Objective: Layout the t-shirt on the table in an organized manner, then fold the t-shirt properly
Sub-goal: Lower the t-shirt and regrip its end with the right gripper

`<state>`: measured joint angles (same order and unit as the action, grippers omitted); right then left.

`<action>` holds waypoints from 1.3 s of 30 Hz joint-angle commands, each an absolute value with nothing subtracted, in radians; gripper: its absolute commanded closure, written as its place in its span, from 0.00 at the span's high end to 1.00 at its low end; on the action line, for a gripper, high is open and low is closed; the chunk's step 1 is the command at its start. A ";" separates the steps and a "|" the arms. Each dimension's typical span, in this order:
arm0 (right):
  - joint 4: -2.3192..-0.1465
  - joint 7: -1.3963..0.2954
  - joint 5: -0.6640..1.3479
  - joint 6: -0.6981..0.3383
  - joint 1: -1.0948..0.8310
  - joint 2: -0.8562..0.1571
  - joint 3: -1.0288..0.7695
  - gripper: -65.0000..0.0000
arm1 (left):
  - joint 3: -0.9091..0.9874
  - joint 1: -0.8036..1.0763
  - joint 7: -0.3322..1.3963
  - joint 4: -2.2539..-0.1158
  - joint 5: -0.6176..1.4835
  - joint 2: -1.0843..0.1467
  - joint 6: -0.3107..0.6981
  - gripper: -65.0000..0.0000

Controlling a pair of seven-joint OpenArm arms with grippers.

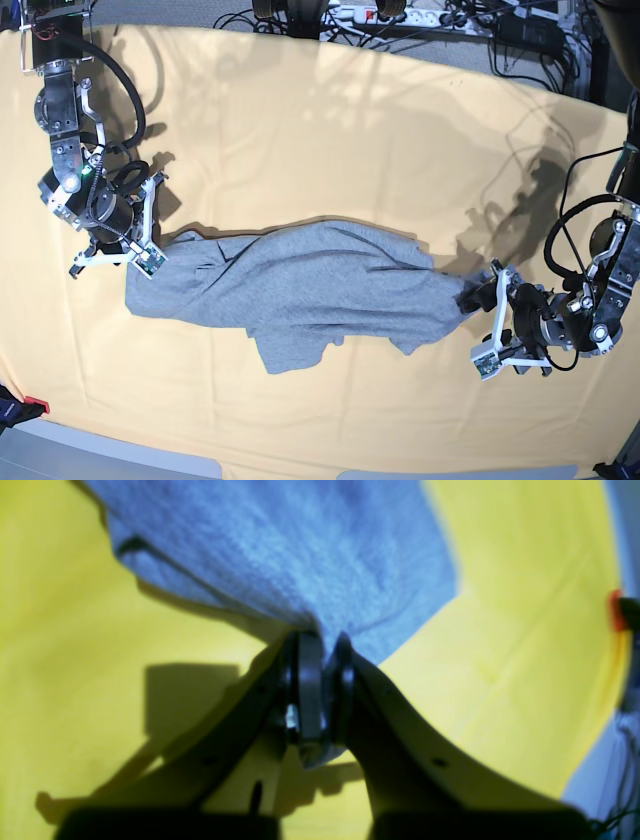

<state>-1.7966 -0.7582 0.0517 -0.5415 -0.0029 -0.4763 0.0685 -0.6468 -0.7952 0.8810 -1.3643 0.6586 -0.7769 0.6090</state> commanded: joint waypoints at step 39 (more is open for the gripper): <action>-1.966 -0.847 0.103 -0.402 0.014 -0.499 0.058 0.00 | -0.633 -0.826 0.888 -1.374 0.715 -0.815 0.611 0.62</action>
